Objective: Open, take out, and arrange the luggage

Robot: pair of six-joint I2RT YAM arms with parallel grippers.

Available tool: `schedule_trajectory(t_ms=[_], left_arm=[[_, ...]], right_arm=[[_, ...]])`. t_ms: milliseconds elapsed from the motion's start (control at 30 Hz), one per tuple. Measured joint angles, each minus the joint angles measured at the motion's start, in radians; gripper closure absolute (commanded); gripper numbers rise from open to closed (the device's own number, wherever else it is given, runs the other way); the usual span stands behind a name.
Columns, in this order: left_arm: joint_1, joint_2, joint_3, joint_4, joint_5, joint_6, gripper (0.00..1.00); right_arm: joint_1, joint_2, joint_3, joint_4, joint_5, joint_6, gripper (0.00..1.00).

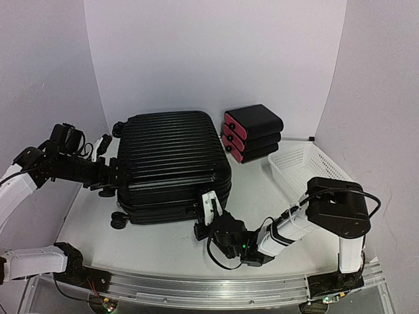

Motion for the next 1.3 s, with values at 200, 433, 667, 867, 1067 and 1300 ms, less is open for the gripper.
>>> schedule_trajectory(t_ms=[200,433,667,867,1067,1300], left_arm=[[-0.010,-0.010,0.043,-0.102,-0.089,-0.005,0.01],[-0.010,0.123,0.190,-0.274,-0.194,0.104,0.01],[-0.005,0.227,0.211,-0.334,-0.165,0.251,0.04],[0.005,0.225,0.205,-0.331,-0.126,0.285,0.24],[0.004,0.208,0.189,-0.322,-0.128,0.271,0.10],[0.002,0.194,0.162,-0.324,-0.150,0.242,0.34]], right_arm=[[0.007,0.002,0.002,0.001,0.021,-0.028,1.00],[0.005,0.002,-0.007,0.011,0.004,-0.051,1.00],[0.005,0.002,-0.007,0.011,-0.012,-0.054,1.00],[0.004,0.002,-0.007,0.003,-0.020,-0.054,1.00],[0.004,0.002,-0.006,0.000,-0.024,-0.054,1.00],[0.004,0.000,-0.006,-0.003,-0.024,-0.054,1.00]])
